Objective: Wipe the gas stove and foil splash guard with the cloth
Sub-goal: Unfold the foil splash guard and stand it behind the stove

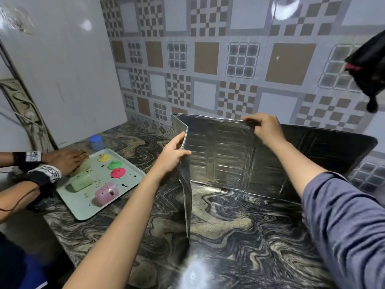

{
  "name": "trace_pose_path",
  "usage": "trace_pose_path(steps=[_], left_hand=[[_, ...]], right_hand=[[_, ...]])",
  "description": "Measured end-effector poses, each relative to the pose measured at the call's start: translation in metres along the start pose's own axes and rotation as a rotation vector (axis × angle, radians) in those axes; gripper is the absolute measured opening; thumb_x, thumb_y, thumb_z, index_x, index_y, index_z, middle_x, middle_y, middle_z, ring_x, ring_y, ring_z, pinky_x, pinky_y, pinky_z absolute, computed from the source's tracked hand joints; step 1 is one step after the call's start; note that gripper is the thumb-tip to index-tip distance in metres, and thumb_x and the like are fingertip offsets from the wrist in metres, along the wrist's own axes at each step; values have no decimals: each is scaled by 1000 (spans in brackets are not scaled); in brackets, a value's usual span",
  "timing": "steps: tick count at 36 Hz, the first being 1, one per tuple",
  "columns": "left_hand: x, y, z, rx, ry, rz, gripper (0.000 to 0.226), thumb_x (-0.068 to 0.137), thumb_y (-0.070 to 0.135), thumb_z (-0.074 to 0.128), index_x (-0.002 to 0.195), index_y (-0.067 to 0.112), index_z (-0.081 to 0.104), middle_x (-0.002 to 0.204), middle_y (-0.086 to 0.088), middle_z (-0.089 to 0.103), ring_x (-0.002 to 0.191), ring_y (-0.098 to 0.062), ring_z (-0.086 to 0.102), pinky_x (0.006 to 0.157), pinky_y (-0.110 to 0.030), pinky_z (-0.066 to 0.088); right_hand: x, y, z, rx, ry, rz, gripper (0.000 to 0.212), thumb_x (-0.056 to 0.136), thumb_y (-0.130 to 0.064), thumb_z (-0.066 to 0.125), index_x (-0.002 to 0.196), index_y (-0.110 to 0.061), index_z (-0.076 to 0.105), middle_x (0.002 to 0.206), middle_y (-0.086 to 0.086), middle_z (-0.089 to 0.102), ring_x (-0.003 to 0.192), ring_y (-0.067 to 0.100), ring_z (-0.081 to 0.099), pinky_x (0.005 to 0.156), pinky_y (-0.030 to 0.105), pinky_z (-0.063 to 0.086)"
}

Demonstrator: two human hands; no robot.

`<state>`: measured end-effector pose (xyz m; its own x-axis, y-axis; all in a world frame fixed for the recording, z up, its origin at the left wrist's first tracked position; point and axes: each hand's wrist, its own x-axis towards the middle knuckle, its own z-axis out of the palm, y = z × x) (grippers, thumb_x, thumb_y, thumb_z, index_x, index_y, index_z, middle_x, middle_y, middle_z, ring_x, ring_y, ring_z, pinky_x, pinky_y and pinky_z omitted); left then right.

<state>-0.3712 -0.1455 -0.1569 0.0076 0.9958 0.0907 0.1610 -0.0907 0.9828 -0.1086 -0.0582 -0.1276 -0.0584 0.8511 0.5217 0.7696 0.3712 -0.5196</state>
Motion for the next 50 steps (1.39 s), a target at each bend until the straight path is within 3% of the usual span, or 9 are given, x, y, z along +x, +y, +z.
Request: trace_pose_path(steps=[11,20,26,30,34,40,43,47,50], left_hand=[[1,10,47,-61,-146,12,66,82,-15,48,143,6,33,147,-9,40,134,-22,41,113,-38,32],[-7,30,105,-139,-298,72,64,83,-16,44,142,6,34,145,-5,42,127,-12,44,106,-23,38],[-17,43,136,-123,-375,121,67,81,-13,47,143,11,34,148,-2,41,135,-16,40,116,-41,28],[-24,52,145,-138,-348,140,68,79,-9,50,140,19,40,145,2,45,133,-15,43,114,-42,32],[-29,63,149,-177,-302,174,68,79,-17,43,137,19,43,138,2,51,128,-13,47,110,-35,37],[-33,75,144,-169,-241,190,65,80,-17,41,134,18,46,126,8,57,120,-11,52,104,-31,41],[-34,79,139,-160,-192,178,64,76,-19,40,121,25,53,108,19,62,101,3,59,89,-22,47],[-32,77,128,-160,-133,125,64,71,-21,39,117,21,56,104,13,65,93,-1,60,74,-21,50],[-29,71,121,-129,-81,80,59,70,-19,39,112,17,57,100,10,66,93,-8,60,79,-27,51]], right_hand=[[-17,43,-47,-41,210,200,41,81,19,41,108,1,66,116,20,65,113,33,56,96,22,34],[-49,85,-98,-73,318,352,33,89,11,44,108,-2,68,118,16,64,114,29,56,97,17,34],[-59,93,-128,-112,350,326,27,90,6,49,106,-3,68,116,15,65,113,31,56,99,22,36],[-59,98,-145,-143,401,241,29,86,9,49,101,-4,71,110,16,68,109,33,59,103,34,41],[-56,94,-160,-139,427,182,29,84,11,50,98,-3,72,105,16,70,102,29,63,93,19,40],[-45,90,-170,-120,413,121,30,82,12,50,98,-2,71,103,17,69,101,29,62,82,14,36],[-37,85,-171,-102,376,87,31,83,14,48,101,0,70,109,18,68,105,28,60,85,8,33],[-28,81,-166,-116,277,39,29,84,14,49,104,2,68,111,19,66,108,31,59,90,13,34],[-25,83,-157,-87,197,61,28,86,11,51,106,1,68,112,17,65,110,28,57,91,14,33]])
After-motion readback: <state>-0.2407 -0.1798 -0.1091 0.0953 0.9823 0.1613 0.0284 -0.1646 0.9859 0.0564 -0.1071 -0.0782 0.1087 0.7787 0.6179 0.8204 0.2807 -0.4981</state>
